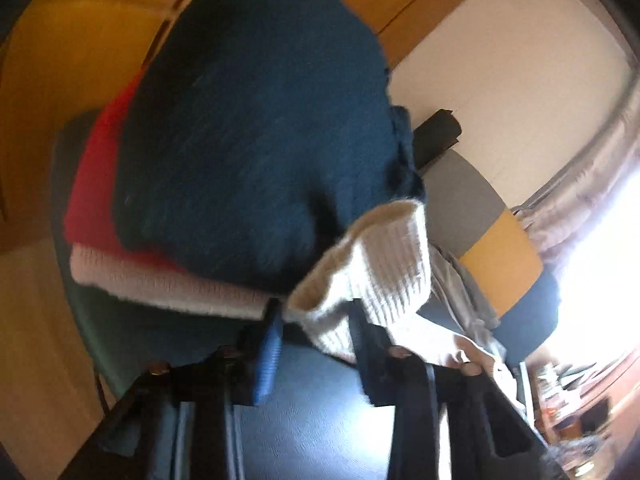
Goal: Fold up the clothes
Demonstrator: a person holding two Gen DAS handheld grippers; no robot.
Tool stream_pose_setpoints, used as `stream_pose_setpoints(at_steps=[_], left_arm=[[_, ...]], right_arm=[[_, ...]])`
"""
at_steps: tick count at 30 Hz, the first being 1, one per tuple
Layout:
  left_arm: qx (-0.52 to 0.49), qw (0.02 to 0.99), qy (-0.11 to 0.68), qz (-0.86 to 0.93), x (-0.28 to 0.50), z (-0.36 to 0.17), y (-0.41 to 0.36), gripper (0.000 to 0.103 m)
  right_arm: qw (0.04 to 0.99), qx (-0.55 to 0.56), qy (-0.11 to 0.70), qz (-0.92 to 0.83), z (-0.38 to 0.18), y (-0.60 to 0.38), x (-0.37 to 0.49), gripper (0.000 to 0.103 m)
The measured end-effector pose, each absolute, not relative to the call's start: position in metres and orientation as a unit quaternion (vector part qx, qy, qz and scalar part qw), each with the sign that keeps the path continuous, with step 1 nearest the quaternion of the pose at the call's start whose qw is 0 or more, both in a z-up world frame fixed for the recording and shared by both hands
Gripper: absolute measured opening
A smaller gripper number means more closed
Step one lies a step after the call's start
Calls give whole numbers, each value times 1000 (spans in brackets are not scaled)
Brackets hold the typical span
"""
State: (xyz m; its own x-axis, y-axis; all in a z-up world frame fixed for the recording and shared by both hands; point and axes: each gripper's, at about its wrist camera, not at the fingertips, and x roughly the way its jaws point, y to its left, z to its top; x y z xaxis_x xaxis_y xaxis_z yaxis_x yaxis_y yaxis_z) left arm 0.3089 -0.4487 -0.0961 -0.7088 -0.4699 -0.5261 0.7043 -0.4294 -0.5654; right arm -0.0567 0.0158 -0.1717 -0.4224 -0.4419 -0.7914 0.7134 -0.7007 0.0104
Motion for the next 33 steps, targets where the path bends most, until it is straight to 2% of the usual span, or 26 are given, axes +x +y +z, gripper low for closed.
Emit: stream_pose_setpoints(at_steps=[1,3,9,18,25,28,33], left_arm=[[154,362,386,-834,304,-93,-446,20],[172,374,360,-837,293,-86,-439,5],[200,364,296,-860,246,-61,-388,5],[247,205,234,-918,99,-47,-281,5],[341,125,190,-912,-6,-98,-209,5],[378,115,160,-904,-27,-120,-192,6],[417,94,150,-891,-40,-135,-183,13]], right_arm=[[348,408,170,-827,-172,14,-56,103],[347,406,174,-827,-172,13,-53,103],[351,405,164,-828,-171,15,-54,103],[357,403,151,-829,-169,20,-54,103],[362,404,142,-828,-168,23,-55,103],[356,402,154,-829,-169,19,-53,103],[353,401,160,-830,-169,18,-51,103]])
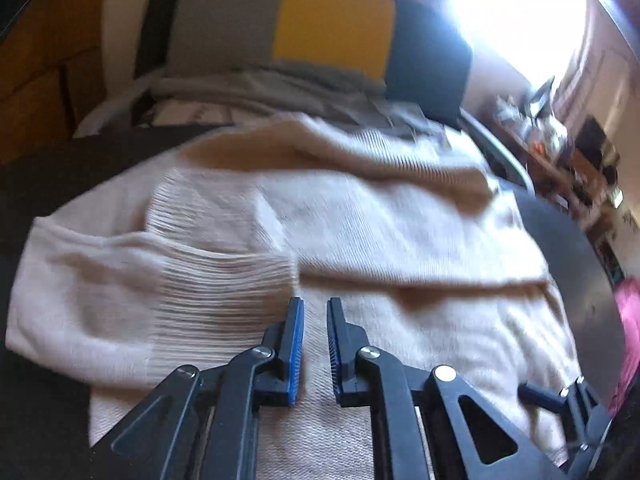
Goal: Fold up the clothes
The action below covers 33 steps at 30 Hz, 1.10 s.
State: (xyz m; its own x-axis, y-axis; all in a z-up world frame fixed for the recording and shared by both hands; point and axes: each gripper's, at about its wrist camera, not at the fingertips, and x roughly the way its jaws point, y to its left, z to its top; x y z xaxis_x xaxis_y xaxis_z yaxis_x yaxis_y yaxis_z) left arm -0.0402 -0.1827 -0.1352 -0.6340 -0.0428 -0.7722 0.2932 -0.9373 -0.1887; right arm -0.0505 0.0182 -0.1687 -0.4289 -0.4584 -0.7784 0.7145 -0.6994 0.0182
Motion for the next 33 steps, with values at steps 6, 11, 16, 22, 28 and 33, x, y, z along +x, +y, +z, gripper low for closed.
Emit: stream_pose_setpoints(at_steps=[6,11,16,22,28,33], left_arm=[[387,79,178,-901,-11,-113,-192,22],[337,92,239,-906,62,-108,-220,23],[360,109,262,-889,102,-148,-228,23],[360,108,256,-891,107,-169,-228,22],[337,90,292,-891,117,-176,-236,22],[325,83,305,-891,123,-176,-240,22]], right_arm=[[356,401,154,-830,-168,21,-50,103],[365,406,107,-831,-158,33,-57,94],[419,434,-78,-793,-138,39,-68,59],[476,474,-180,-719,-147,-20,-86,58],[482,527,-250,-654,-177,-65,-92,40],[450,523,-291,-663,-188,-82,-103,36]])
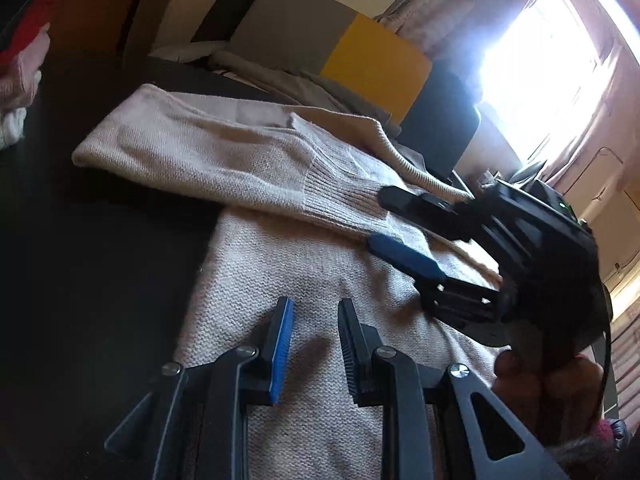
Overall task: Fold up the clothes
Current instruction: 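Grasp the sleeve cuff with the right gripper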
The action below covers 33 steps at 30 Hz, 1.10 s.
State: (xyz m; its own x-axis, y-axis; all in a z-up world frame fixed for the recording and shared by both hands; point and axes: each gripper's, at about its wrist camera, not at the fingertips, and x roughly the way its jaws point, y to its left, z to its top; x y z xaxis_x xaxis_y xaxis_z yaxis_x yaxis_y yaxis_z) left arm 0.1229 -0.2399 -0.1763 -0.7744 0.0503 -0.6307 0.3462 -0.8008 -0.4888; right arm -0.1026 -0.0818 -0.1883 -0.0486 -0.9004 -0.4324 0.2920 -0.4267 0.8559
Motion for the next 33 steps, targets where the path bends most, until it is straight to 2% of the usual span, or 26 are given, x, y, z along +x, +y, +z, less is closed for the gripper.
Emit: stream_pose_setpoints(at_steps=[2,4,5,6,9,14,15,17,19,20,23,25,33], left_arm=[[321,80,308,-892,124,-177,-241,23],[317,77,313,-892,125,-178,-242,22],[315,75,316,-892,126,-177,-242,22],[313,74,318,-892,126,-177,-243,22],[311,63,337,-886,128,-176,-247,23],[313,52,368,-874,125,-178,-255,23],[313,53,365,-875,124,-178,-254,23],[310,56,363,-877,124,-178,-252,23],[307,55,365,-877,124,-179,-253,23],[306,55,366,-877,124,-179,-253,23],[306,57,361,-879,121,-180,-251,23],[304,58,359,-880,121,-181,-250,23],[292,50,366,-882,123,-186,-251,23]], right_arm=[[431,518,-303,-674,-190,-86,-105,32],[408,521,-295,-689,-193,-93,-106,21],[397,523,-292,-696,-194,-96,-107,8],[388,525,-279,-704,-195,-102,-107,2],[388,525,-249,-716,-189,-114,-108,1],[440,501,-169,-726,-139,-135,-113,1],[435,512,-173,-721,-139,-132,-114,6],[436,533,-197,-698,-144,-126,-116,8],[430,543,-225,-685,-155,-114,-109,27],[427,547,-239,-679,-161,-107,-105,43],[407,561,-273,-667,-181,-95,-101,45],[394,561,-308,-659,-191,-95,-104,42],[358,586,-362,-630,-194,-100,-93,45]])
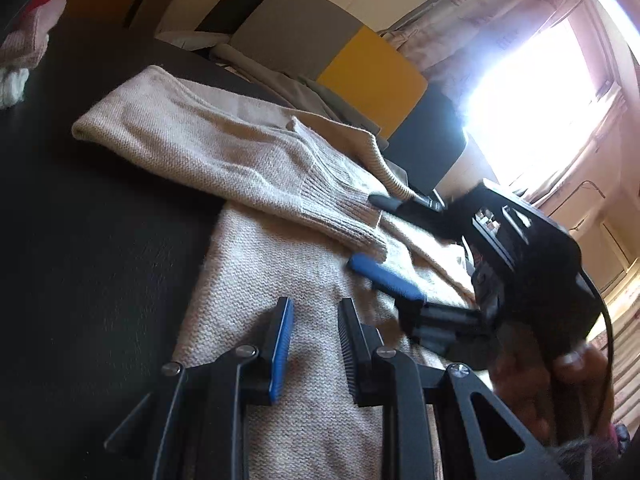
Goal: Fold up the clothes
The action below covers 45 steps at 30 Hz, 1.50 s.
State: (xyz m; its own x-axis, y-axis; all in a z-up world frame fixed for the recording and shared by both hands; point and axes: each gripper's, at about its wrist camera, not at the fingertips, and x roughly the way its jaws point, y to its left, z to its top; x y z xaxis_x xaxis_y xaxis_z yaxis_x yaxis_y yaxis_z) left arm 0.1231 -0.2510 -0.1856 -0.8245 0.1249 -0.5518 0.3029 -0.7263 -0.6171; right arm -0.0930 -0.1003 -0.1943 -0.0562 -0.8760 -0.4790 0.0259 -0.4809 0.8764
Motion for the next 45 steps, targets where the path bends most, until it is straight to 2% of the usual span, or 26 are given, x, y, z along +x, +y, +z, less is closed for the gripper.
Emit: stream_pose_setpoints(at_steps=[8,11,13,14,15,18,23,27,33,39,42,45], left_arm=[[288,44,377,-879,118,-188,-256,23],[283,41,386,-877,115,-190,-260,22],[283,40,388,-876,115,-190,-260,20],[283,40,389,-876,116,-190,-260,21],[283,40,390,-875,117,-189,-260,21],[290,40,390,-873,121,-186,-259,22],[281,29,418,-863,110,-172,-271,25],[271,39,462,-844,76,-164,-301,25],[242,83,468,-846,17,-144,-346,27],[280,133,438,-844,-25,-147,-360,27],[295,128,412,-852,-35,-151,-344,27],[297,120,387,-865,-38,-153,-325,27]], right_arm=[[294,574,-361,-674,-190,-117,-105,48],[286,558,-327,-707,-183,-132,-110,46],[298,547,-287,-728,-178,-148,-113,29],[304,548,-274,-730,-179,-152,-114,13],[311,546,-261,-733,-177,-153,-115,12],[336,536,-215,-744,-168,-154,-116,11],[414,481,-151,-758,-101,-170,-126,11],[454,445,-148,-758,-48,-178,-143,11],[486,395,-132,-769,26,-161,-164,11],[452,352,-125,-810,58,-91,-200,11],[410,343,-137,-834,53,-35,-221,11],[353,357,-170,-848,25,30,-241,11]])
